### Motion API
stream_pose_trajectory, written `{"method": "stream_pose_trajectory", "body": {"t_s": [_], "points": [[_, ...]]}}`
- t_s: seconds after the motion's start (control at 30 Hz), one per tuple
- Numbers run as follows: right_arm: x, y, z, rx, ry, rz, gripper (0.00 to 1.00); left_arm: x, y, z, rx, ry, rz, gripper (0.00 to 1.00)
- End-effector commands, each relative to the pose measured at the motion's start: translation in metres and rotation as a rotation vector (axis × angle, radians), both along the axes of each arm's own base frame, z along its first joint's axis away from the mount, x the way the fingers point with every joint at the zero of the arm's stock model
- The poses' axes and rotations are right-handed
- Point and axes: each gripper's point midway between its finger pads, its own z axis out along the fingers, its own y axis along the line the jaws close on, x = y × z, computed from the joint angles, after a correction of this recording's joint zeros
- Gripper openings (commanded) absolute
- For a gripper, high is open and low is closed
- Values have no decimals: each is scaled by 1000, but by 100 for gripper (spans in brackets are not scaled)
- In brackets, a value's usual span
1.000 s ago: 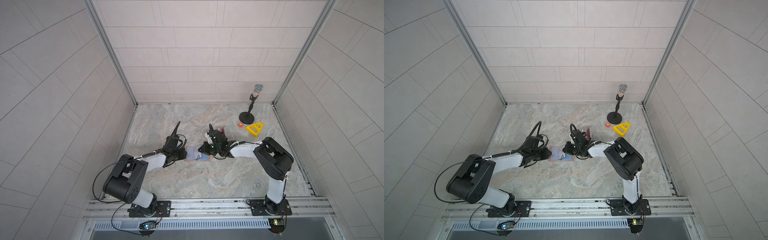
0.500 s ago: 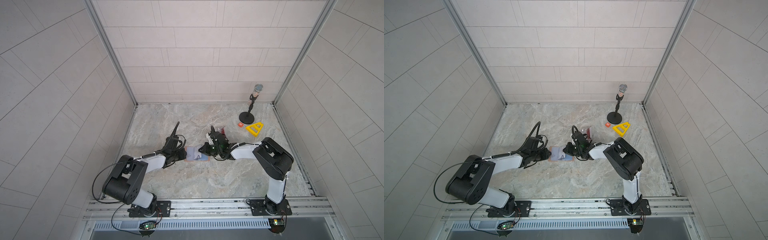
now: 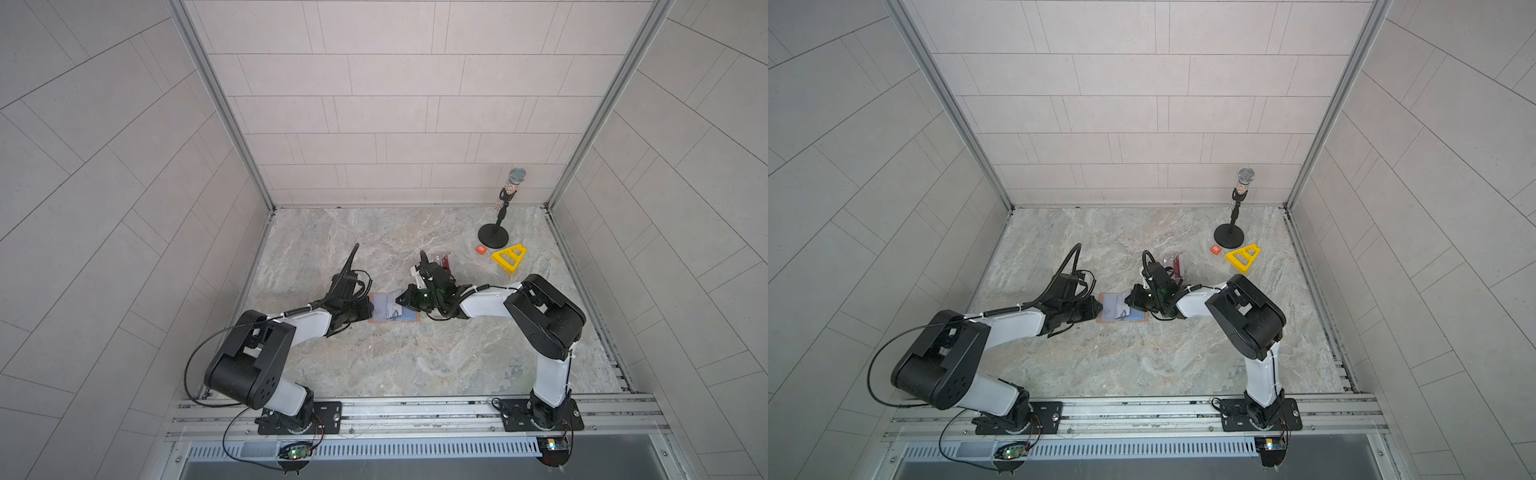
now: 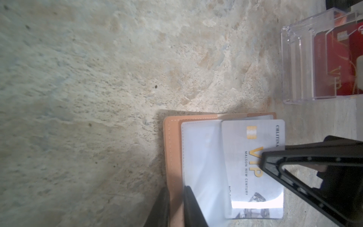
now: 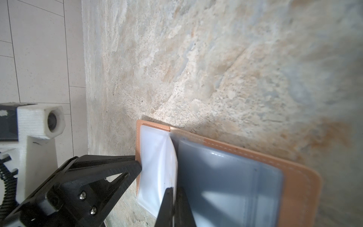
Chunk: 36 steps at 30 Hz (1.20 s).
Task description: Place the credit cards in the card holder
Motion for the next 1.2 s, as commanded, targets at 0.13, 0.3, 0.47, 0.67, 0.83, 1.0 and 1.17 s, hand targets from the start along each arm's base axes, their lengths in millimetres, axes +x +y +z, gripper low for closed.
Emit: {"method": "stream_pose_trajectory", "body": {"t_s": [0.13, 0.3, 0.47, 0.67, 0.83, 1.0, 1.17], "points": [[-27, -9, -47, -110, 125, 46, 0, -44, 5, -34, 47, 178, -37, 20], [-30, -10, -50, -119, 131, 52, 0, -45, 5, -36, 50, 181, -36, 20], [-31, -16, -52, -143, 126, 49, 0, -45, 8, -36, 58, 178, -29, 20], [-26, -25, -35, -202, 71, 48, 0, -46, 13, -36, 80, 172, -13, 20], [-25, -22, -28, -201, 68, 77, 0, -46, 12, -37, 80, 176, -14, 20], [-26, -14, -29, -158, 96, 120, 0, -46, 11, -37, 73, 178, -19, 20], [-28, -14, -29, -137, 115, 153, 0, -46, 12, -37, 76, 177, -16, 20]]}}
